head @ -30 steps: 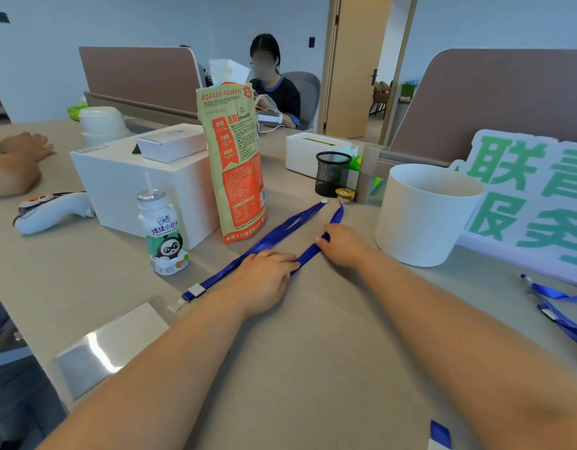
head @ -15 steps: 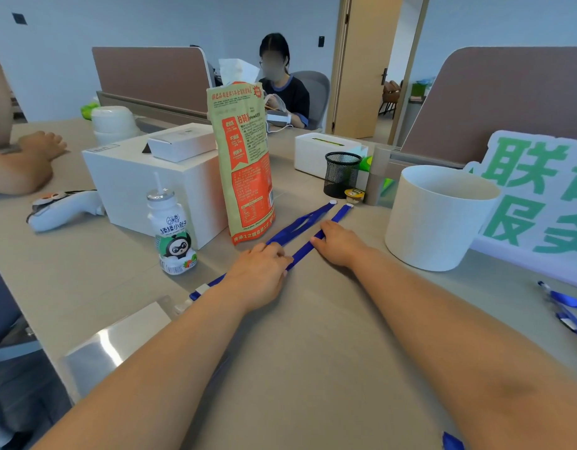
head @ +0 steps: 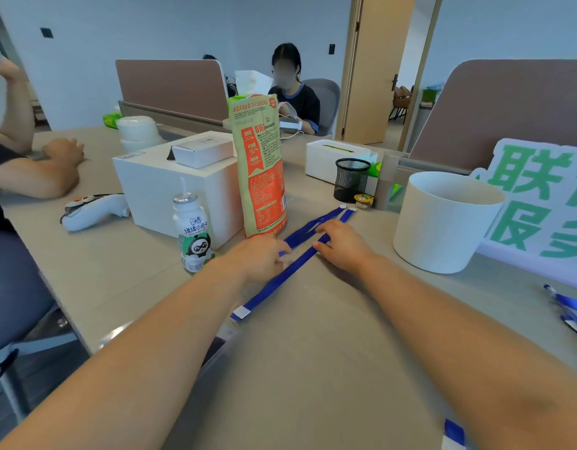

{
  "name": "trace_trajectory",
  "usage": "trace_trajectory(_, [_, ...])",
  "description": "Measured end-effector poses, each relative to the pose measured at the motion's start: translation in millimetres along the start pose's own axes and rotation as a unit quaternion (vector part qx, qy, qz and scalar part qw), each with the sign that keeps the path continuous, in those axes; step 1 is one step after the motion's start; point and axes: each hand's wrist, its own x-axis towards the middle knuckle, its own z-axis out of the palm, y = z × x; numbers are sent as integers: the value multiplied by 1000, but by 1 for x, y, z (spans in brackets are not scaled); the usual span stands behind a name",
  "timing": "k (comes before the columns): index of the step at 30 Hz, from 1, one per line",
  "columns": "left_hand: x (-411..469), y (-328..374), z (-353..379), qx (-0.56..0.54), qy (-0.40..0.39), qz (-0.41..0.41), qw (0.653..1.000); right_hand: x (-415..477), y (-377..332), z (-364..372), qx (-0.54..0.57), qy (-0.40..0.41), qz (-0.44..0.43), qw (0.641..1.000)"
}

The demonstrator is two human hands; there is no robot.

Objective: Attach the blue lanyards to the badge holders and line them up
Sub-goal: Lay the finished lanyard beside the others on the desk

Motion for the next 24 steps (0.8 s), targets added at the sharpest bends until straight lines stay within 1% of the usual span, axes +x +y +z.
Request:
trace_trajectory(4, [-17, -8, -9, -6, 58, -8, 998, -20, -26, -6, 13, -12, -80, 997])
trace_trajectory(7, [-28, -12, -11, -37, 130, -14, 991, -37, -49, -3, 16, -59, -123, 990])
trace_trajectory(9, [-36, -13, -11, -45, 167, -21, 985, -47, -60, 3, -5, -86, -142, 986])
trace_trajectory(11, [-46, -13, -12, -40, 180, -26, 983, -54, -65, 6, -20, -85, -135, 987])
trace_trajectory(13, [-59, -16, -11, -22, 152, -37, 987, -57, -68, 8, -30, -72, -111, 991])
trace_trajectory(15, [-74, -20, -10, -9, 116, -67, 991, -60, -72, 9, -57, -66, -88, 992])
trace_trajectory(18, [-98, -29, -9, 2, 80, -117, 990, -63, -81, 13, -87, -72, -50, 992])
trace_trajectory(21, [-119, -34, -8, 11, 45, -142, 989, -68, -93, 17, -107, -76, -9, 991])
trace_trajectory(22, [-125, -35, -8, 10, 30, -148, 989, -70, -97, 18, -109, -74, -12, 991])
trace_trajectory(24, [-137, -35, -8, -4, -1, -154, 988, -78, -109, 18, -74, -58, -54, 994])
